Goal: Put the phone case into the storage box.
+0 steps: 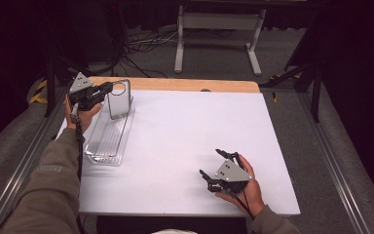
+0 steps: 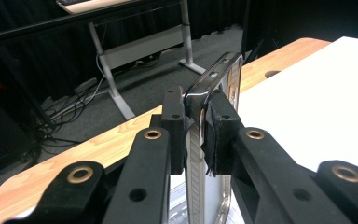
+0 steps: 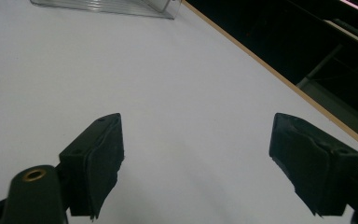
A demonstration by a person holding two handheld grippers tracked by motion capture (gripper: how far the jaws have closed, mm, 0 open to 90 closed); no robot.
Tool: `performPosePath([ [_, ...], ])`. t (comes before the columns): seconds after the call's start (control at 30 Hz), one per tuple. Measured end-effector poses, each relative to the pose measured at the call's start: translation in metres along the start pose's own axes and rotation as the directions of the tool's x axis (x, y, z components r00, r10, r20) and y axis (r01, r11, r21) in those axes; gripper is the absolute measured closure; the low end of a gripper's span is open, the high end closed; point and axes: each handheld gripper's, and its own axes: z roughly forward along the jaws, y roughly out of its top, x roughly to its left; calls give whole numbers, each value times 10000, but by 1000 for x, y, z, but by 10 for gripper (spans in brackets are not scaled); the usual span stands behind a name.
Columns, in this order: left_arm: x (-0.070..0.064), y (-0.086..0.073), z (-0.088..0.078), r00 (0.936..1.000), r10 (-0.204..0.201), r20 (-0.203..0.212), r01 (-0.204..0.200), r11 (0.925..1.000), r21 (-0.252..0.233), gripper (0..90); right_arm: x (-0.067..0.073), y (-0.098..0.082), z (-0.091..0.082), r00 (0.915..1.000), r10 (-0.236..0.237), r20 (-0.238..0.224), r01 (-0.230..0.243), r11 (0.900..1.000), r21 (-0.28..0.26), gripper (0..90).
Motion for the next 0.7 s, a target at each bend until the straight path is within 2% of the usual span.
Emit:
performPosePath([
  [0.23,7,-3,-1,9991,174,-379,-165,9996,223,777,1,0,0,10000,-49,-42,49,10000,30,187],
  [0.57,21,-12,-4,9955,76,-941,-18,9981,614,741,4,0,2,9997,-160,-168,161,9998,97,187],
  [0.7,22,-12,-4,9939,128,-1095,-48,9973,729,725,4,1,1,9997,-161,-162,162,9998,74,187],
])
